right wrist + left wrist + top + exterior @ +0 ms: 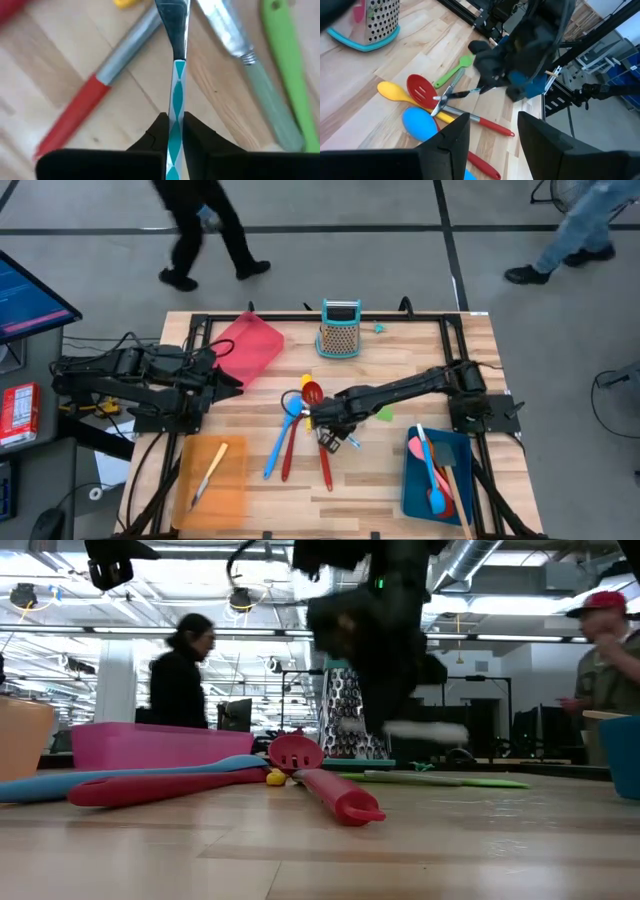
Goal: Pick & Place Kitchen Items
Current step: Put the blue table knife into the orange bin
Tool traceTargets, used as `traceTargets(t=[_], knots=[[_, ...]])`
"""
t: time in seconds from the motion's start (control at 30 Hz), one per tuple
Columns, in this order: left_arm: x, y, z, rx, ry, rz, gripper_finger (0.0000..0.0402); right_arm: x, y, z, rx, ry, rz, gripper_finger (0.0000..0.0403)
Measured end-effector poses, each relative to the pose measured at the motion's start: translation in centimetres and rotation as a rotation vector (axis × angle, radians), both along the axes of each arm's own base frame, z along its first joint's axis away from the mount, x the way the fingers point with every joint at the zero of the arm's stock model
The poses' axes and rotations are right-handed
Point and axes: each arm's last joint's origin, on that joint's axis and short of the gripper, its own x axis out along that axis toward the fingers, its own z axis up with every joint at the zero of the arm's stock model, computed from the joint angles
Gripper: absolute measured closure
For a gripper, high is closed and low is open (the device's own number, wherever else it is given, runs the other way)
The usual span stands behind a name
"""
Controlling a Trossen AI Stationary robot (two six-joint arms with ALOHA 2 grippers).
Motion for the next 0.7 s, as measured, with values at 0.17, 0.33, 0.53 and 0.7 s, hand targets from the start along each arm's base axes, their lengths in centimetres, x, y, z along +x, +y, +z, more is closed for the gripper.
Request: traceTargets(t=[0.17,0.33,0.53,0.7], knots=[[0.1,0.0,0.2,-0.002,-0.025,0.0,0.0253,-1.6,0.0,5.6,0.023,-0.162,-0.02,0.0382],[0.3,0.0,0.7,-0.007,-0.078,0.0,0.0253,-4.3,0.1,11.6,-0.027,-0.37,-0.062,0.0375],[0.6,0.0,1.5,-0.014,-0.168,0.0,0.0253,-7.2,0.4,17.7,-0.098,-0.687,-0.076,0.0375],[0.9,-0.1,3.2,0.016,-0.345,-0.021,0.0253,-8.4,0.8,21.6,-0.111,-0.95,-0.01,0.0373]])
